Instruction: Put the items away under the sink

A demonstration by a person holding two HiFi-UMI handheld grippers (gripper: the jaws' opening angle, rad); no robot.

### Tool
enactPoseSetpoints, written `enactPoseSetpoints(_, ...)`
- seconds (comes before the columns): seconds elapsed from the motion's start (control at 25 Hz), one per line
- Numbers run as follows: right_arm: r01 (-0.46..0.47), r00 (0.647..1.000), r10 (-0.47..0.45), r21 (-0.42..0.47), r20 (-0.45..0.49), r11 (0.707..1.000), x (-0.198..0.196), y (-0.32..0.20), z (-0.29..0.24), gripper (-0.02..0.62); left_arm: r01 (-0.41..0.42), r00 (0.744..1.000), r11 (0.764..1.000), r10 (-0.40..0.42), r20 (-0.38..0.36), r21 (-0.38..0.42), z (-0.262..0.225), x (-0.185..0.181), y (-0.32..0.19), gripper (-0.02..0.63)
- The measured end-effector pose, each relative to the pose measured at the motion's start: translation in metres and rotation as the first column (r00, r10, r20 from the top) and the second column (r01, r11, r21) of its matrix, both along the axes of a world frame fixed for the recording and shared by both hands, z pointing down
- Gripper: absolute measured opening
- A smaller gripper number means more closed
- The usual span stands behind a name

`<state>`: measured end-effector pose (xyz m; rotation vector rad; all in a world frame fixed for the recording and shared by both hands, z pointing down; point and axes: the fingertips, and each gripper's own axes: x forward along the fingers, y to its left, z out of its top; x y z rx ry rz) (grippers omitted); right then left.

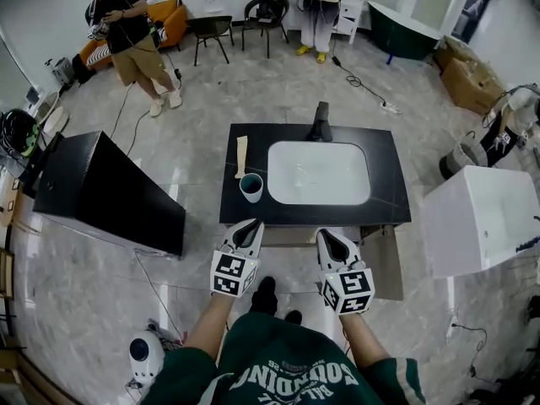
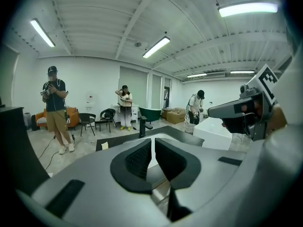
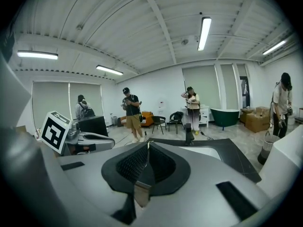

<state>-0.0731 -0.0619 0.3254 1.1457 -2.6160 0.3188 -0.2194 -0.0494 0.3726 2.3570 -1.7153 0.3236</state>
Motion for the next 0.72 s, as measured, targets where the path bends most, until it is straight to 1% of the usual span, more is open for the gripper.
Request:
enactPoseSetpoints(0.16,-0.014,1.000,0.014,0.007,-0.011,1.000,-0.014,-0.028,-0.001,0.043,0.016,1.000,1.000,-0.016,0.013,0.007,0.008,-0.023,-0.033,0.034)
enactPoseSetpoints(0.28,-0.025,0.999,0.025,0.006,-0.023,1.000,-0.023,-0.044,0.000,0.043,0.016,1.000,1.000,-0.016,0.019,-0.017,0.020,-0.037,-0.055,0.139)
enactPoseSetpoints(0.32,-0.028,0.999,0.028,0.004,-0.025,1.000,-0.027,-0.049,0.001,0.043,0.016,1.000,1.000,-0.016,0.024,-0.024,0.025,-0.041,-0.062,0.161)
enactPoseSetpoints(0.44,-0.039,0.999,0.039,0.000,-0.032,0.999,-0.037,-0.060,0.006,0.043,0.024,0.999,0.999,-0.024,0.040,-0.022,0.038,-0.056,-0.081,0.203)
enactPoseSetpoints(0.52,-0.051,0.998,0.051,-0.002,-0.036,0.999,-0.042,-0.068,0.010,0.043,0.022,0.999,0.999,-0.021,0.040,-0.027,0.048,-0.063,-0.093,0.247)
enactPoseSetpoints(0.72,-0.085,0.996,0.084,-0.012,-0.040,0.996,-0.048,-0.085,0.017,0.043,0.007,0.998,0.998,-0.003,0.067,-0.067,0.072,-0.079,-0.119,0.301)
